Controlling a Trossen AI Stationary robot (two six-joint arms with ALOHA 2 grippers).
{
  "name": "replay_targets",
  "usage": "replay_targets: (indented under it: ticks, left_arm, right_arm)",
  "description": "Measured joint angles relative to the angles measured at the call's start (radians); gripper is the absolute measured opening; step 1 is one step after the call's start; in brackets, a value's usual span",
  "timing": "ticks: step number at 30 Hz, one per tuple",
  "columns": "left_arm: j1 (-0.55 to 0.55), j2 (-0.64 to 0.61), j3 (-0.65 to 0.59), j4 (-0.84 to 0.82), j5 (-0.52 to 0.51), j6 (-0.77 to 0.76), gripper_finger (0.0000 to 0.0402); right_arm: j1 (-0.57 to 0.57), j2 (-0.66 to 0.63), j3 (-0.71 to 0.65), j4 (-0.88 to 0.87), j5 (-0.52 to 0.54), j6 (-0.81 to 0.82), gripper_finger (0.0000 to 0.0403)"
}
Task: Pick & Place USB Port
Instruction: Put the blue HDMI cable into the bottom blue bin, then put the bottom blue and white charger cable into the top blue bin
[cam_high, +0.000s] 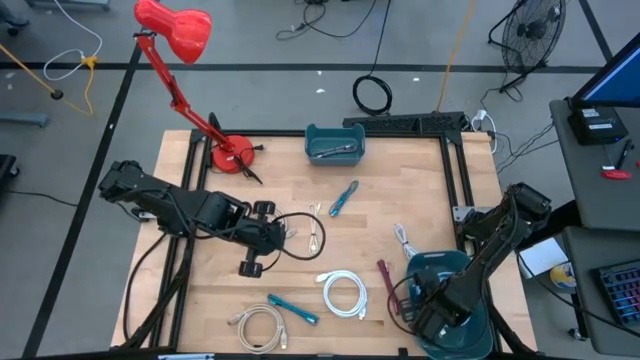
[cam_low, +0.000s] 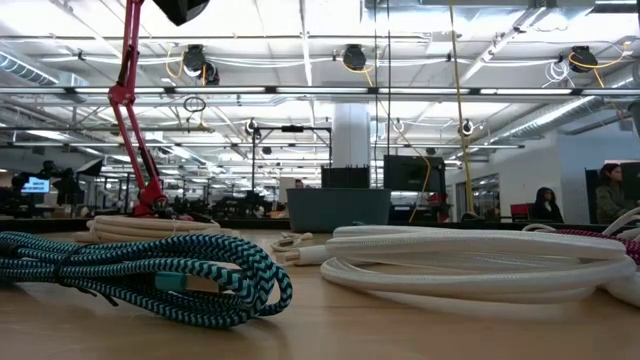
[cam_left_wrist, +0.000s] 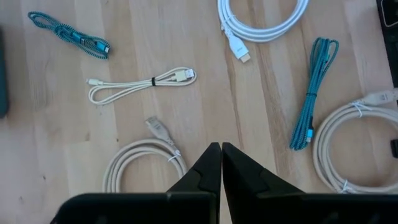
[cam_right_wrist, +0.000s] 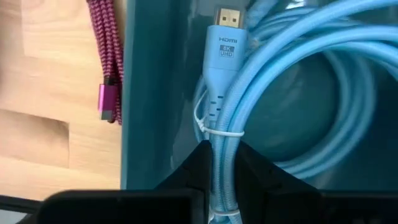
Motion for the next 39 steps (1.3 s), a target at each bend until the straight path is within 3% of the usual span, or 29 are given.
replay_targets:
  ticks: [6,19,24,30,39]
  left_arm:
    - [0.0,0.0,0.0,-0.017,0.0,0.018,0.0019]
    - [0.001,0.0,0.0,-0.018,0.004,0.063,0.0019]
    - [0.001,0.0,0.0,-0.018,0.006,0.063,0.0019]
    - [0.001,0.0,0.0,-0.013,0.009,0.063,0.0019]
    - [0.014,0.0,0.0,0.032,0.002,0.038,0.0019]
  right_arm:
    - [0.0,0.0,-0.069,0.146,-0.006,-0.008,0.0032]
    - [-0.028,-0.006,-0.085,0.162,0.028,-0.064,0.0135]
    - [-0.046,-0.081,-0.085,0.107,0.152,-0.063,0.0141]
    - [-0.061,-0.251,-0.085,0.016,0.372,-0.062,0.0134]
    - [-0.078,-0.473,-0.084,0.011,0.837,-0.202,0.0132]
